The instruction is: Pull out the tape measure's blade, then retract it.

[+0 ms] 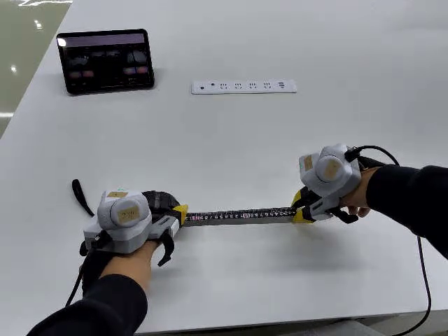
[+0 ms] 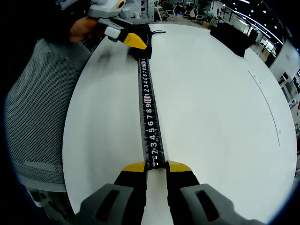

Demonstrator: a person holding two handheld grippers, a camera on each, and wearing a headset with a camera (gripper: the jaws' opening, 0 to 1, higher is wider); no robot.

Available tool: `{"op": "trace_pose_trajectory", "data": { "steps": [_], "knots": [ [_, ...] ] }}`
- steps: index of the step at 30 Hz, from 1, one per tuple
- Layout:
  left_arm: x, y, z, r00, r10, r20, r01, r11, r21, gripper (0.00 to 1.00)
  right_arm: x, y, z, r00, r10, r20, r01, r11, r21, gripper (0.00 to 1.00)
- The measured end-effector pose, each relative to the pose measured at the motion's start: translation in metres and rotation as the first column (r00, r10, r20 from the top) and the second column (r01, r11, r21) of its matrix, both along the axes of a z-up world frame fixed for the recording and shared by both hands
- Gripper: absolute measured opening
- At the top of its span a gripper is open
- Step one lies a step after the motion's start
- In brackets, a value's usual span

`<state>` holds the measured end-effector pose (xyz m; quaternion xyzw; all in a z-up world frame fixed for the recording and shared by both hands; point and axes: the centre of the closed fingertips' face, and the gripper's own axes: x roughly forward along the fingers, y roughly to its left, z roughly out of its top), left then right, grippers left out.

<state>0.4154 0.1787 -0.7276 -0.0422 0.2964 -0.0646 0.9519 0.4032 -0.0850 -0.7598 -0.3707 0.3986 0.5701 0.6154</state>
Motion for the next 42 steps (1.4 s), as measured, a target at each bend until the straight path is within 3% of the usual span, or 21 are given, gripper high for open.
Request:
{"op": "trace_pose_trajectory", "data": {
  "steps": [42],
  "knots": [
    [0.001,-0.001,0.0,1.0,0.004,-0.011,-0.005,1.0,-0.02,0.61,0.001,0.027,-0.003,1.0,0.008,-0.002,-0.008,0.999,0.033,0.11]
  ]
}}
